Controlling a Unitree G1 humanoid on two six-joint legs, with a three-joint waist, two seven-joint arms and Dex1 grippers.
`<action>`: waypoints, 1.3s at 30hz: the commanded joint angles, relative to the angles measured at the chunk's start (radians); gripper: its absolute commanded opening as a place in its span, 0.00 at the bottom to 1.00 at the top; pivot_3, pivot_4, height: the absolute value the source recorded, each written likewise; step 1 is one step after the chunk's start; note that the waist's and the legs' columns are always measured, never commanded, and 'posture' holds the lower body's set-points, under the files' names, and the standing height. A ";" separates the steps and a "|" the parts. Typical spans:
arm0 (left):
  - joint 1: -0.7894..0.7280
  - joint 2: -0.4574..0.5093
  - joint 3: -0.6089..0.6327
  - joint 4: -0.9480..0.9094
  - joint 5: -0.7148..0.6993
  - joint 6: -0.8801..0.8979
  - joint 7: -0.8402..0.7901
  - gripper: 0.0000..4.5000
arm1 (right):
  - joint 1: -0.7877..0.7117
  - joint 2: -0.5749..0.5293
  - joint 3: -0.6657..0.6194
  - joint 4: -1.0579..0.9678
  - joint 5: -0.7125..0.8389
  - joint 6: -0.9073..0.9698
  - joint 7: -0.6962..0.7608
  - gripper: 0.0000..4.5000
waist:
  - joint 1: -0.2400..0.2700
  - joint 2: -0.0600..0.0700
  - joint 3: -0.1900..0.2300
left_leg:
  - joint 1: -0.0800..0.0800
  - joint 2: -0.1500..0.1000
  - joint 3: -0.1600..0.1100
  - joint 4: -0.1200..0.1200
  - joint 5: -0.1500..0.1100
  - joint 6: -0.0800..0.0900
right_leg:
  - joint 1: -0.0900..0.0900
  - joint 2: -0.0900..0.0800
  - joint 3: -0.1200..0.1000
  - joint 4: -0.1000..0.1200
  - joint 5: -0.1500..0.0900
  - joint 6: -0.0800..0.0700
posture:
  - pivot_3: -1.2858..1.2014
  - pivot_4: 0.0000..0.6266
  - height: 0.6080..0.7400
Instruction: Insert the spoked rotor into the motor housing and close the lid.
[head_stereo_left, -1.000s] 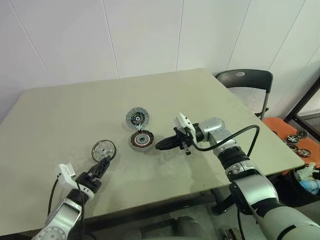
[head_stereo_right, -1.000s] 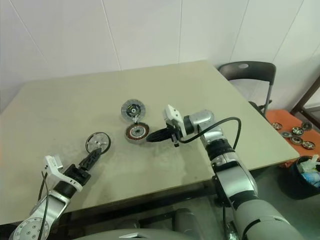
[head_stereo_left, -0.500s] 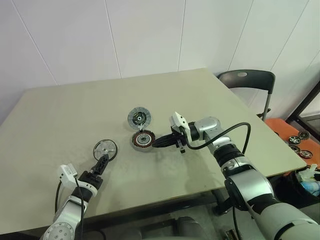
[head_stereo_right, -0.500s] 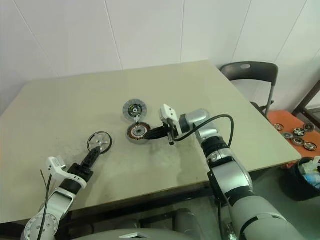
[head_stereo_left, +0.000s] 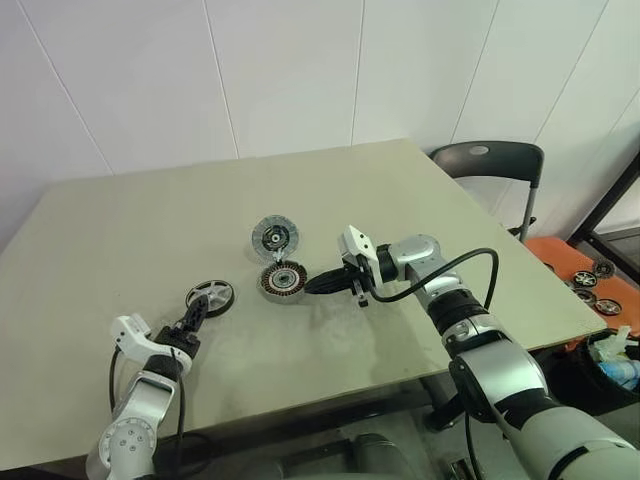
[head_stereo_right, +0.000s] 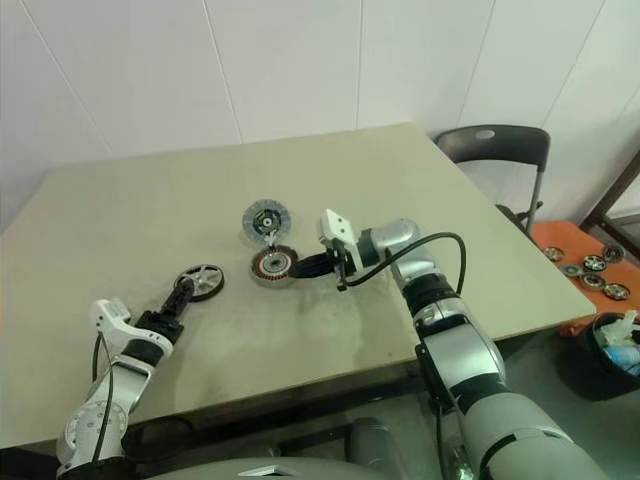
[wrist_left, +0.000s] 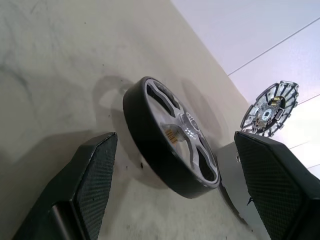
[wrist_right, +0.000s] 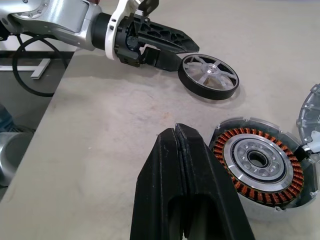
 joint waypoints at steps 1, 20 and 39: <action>-0.018 -0.003 -0.015 0.015 0.020 -0.004 -0.009 0.89 | 0.000 -0.002 -0.009 -0.036 0.000 -0.006 -0.015 0.01 | 0.005 0.000 0.000 | 0.000 0.000 -0.001 0.000 0.000 0.000 | 0.000 0.000 0.000 -0.001 0.000 0.000 | 0.52 0.00 1.00; -0.137 -0.035 -0.097 0.039 0.029 0.069 -0.015 0.89 | 0.015 0.007 -0.007 -0.037 -0.012 -0.006 -0.050 0.01 | 0.026 0.000 0.001 | -0.006 -0.001 -0.001 -0.002 0.000 0.000 | -0.003 -0.001 0.000 -0.008 0.001 0.000 | 0.52 0.00 1.00; -0.118 -0.036 -0.007 0.064 0.052 -0.035 0.018 0.77 | 0.003 0.007 -0.002 -0.015 -0.031 -0.021 -0.057 0.00 | 0.025 0.000 0.001 | -0.010 0.000 -0.001 -0.002 0.000 0.000 | -0.006 0.000 0.000 -0.008 0.001 0.000 | 0.52 0.00 1.00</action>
